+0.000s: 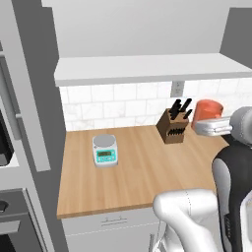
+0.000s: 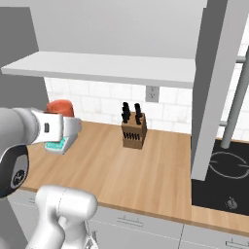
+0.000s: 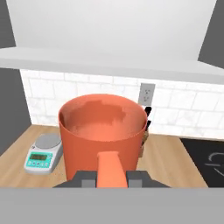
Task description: Gather all objects into one cabinet and sort the glasses and bowls to opposite sides.
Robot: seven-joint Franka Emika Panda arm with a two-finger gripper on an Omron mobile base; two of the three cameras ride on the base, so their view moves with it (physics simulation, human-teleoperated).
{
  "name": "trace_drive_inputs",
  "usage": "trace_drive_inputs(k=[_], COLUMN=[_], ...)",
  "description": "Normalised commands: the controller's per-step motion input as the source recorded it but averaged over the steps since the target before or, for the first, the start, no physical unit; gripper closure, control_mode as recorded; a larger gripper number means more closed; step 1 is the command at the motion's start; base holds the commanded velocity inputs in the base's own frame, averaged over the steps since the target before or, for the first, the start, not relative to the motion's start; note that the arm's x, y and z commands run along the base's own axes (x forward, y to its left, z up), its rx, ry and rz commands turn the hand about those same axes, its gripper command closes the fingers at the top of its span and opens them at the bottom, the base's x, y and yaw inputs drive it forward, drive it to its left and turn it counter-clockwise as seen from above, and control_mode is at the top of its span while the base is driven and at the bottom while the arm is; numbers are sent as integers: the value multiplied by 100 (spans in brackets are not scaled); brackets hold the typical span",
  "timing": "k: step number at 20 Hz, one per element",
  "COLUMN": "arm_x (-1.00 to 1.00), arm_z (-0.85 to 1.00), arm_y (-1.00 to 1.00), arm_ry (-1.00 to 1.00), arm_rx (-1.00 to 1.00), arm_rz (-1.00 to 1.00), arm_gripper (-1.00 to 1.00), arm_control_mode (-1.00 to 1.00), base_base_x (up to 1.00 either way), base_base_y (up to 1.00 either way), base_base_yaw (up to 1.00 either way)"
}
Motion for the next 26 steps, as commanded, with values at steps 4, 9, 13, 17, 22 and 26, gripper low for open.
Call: trace_drive_inputs(k=[4, 9, 13, 17, 22, 26], arm_x=[-37, -11, 0, 0, 0, 0], arm_z=[-15, -4, 0, 0, 0, 0], arm_y=[0, 0, 0, 0, 0, 0], arm_ry=[2, 0, 0, 0, 0, 0], arm_rx=[0, 0, 0, 0, 0, 0], arm_rz=[-3, 0, 0, 0, 0, 0], arm_gripper=[100, 100, 100, 100, 100, 100], arm_control_mode=[-100, 100, 100, 100, 100, 100], base_base_x=[0, -55, -100, -91, -26, -23], base_base_y=[0, -1, -5, -15, -64, -86], base_base_yaw=[0, -2, -3, -2, 0, 0])
